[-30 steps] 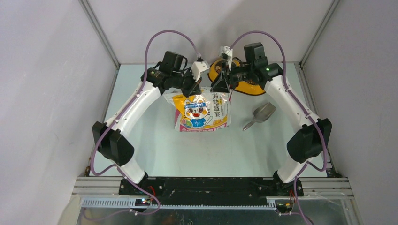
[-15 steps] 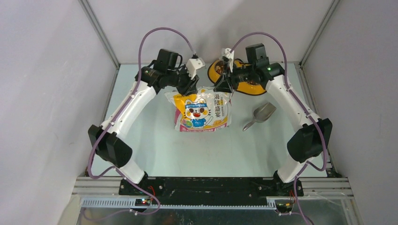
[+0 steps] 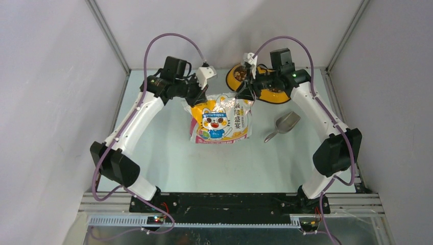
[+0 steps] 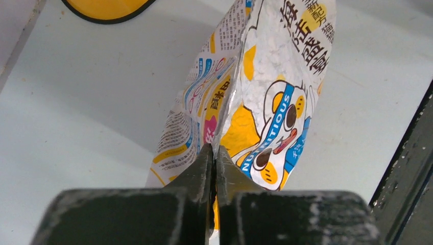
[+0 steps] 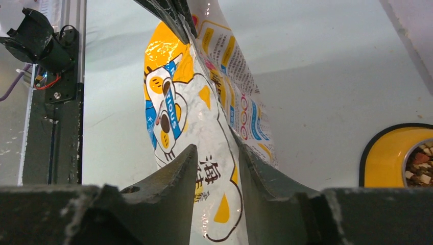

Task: Serve the pet food
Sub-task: Close the pet food bag at the center of the board.

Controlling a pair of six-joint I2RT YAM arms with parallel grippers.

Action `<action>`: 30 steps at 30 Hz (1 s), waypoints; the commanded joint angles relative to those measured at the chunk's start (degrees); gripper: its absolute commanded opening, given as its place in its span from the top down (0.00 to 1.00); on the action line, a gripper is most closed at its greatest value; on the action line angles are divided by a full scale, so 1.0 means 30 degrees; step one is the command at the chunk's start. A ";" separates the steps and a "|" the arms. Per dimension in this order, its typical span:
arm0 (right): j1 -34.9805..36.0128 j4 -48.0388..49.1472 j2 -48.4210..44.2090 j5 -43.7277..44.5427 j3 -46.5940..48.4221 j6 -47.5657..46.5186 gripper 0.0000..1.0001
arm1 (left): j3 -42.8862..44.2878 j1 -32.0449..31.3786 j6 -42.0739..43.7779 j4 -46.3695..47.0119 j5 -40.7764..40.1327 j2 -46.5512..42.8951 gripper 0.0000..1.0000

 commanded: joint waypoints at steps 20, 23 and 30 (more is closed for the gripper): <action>-0.1143 -0.3483 -0.0157 -0.0301 0.0574 -0.2902 0.54 | -0.0519 0.1599 0.1280 -0.0653 -0.0381 -0.1828 0.52; -0.0950 -0.3946 -0.0073 -0.0116 0.0660 -0.3071 0.56 | -0.0610 0.1930 0.1510 -0.0959 -0.0374 -0.1839 0.55; -0.1095 -0.3732 0.0288 -0.0247 0.1521 -0.2259 0.96 | -0.0767 0.2211 0.2429 -0.2079 -0.0108 -0.1744 0.80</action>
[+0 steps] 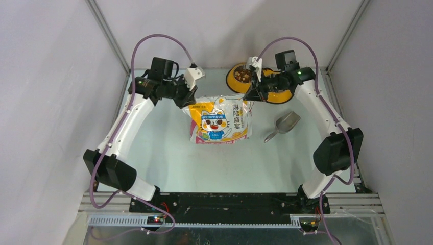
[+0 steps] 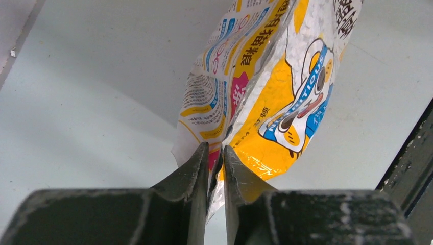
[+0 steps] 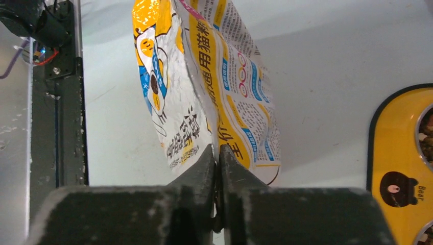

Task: Serve the pet food
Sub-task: Close the pet food bag at the center of the board, then move the pet food bag to the center of the board.

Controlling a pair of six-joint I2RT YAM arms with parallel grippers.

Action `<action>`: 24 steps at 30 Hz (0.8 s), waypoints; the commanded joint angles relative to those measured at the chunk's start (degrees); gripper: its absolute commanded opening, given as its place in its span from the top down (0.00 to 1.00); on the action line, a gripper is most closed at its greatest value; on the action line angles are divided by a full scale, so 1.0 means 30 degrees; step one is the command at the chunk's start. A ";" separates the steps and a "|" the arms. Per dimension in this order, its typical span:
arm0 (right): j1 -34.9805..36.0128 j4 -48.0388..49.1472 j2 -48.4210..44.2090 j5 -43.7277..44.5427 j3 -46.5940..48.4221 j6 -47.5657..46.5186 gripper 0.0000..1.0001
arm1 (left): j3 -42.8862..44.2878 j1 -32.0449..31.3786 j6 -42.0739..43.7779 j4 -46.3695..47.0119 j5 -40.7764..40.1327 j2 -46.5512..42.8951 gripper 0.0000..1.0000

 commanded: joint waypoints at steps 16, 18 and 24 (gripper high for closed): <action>-0.0052 0.2515 -0.0649 0.0850 0.0296 0.2132 1.00 | -0.0127 0.1500 0.1724 -0.1667 0.0385 -0.1123 0.52; -0.0087 0.2504 -0.0679 0.0789 0.0319 0.2136 1.00 | -0.0551 0.1515 0.2076 -0.1768 0.0374 -0.0982 0.51; -0.0083 0.2313 -0.0822 0.0512 0.0348 0.2163 1.00 | -0.0802 0.1582 0.2362 -0.1824 0.0531 -0.0063 0.81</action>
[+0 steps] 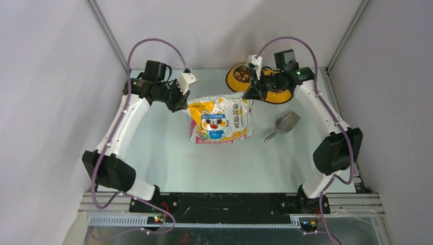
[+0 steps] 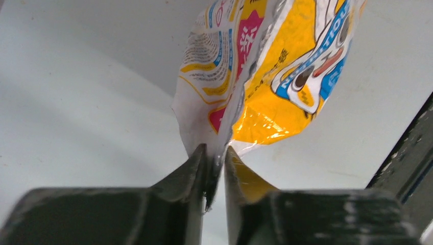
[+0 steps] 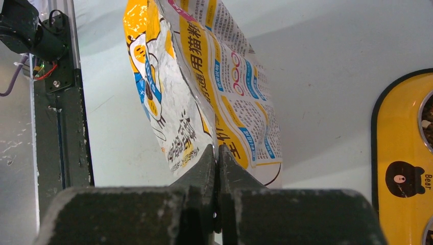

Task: Serve the pet food
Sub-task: Move the pet food bag to the center of the board.

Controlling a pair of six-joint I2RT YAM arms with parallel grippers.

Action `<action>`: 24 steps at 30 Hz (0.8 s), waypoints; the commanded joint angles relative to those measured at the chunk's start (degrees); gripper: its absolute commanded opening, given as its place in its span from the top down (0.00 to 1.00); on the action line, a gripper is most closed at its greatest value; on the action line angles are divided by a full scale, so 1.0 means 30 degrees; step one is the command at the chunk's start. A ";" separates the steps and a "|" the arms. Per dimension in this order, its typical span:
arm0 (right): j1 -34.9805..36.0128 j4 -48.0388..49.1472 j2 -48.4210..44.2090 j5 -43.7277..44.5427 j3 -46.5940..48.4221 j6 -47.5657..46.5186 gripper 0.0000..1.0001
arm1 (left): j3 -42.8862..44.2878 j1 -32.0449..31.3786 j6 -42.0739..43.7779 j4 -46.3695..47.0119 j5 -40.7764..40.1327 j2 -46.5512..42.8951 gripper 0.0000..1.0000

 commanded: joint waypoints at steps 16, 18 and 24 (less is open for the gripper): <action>0.2602 0.4574 -0.0217 0.2382 0.1096 0.3384 1.00 | 0.2442 0.2688 -0.1873 0.1972 -0.1146 -0.1244 1.00; 0.2885 0.4999 -0.0006 0.2747 0.1611 0.3992 1.00 | 0.2385 0.3099 -0.1923 0.2075 -0.1085 -0.1379 1.00; 0.2921 0.4914 0.0461 0.3207 0.2350 0.4590 1.00 | 0.1652 0.3460 -0.1806 0.2180 -0.0270 -0.1299 1.00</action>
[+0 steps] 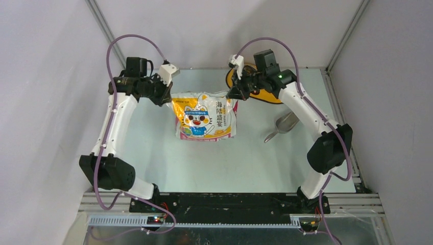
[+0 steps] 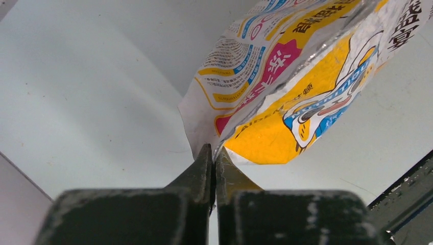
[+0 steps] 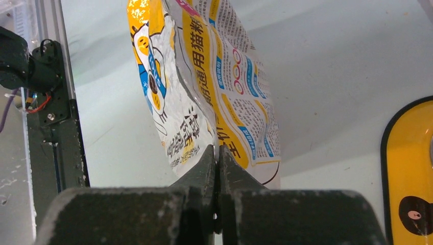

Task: Serve the pet food
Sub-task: Move the pet food bag to the center of the board, then reset both arms

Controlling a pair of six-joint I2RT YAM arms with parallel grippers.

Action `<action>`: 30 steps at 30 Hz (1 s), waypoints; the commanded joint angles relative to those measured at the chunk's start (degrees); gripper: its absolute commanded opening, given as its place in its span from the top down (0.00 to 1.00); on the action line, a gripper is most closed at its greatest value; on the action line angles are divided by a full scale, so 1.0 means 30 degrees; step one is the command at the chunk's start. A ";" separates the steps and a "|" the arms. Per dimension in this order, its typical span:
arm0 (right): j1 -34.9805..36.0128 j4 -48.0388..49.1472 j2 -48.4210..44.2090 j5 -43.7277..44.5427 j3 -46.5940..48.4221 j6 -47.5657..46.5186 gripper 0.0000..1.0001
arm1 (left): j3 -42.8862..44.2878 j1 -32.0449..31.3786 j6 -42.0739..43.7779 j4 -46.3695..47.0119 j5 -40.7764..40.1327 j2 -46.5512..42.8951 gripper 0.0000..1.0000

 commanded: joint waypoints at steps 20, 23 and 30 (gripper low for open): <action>-0.4905 -0.0406 -0.6371 0.0466 -0.0408 0.3094 0.00 | -0.2148 0.4727 -0.4152 0.5044 0.2174 -0.6528 0.00; -0.6374 -0.0232 -0.9369 0.0677 -0.3592 0.2389 0.00 | -0.5121 0.5499 -0.4479 0.5989 0.0992 -0.9191 0.00; -0.7130 0.1468 -1.9359 0.7752 -1.0410 0.2313 0.00 | -1.1834 0.7229 -0.4849 0.6939 -0.0063 -1.5887 0.00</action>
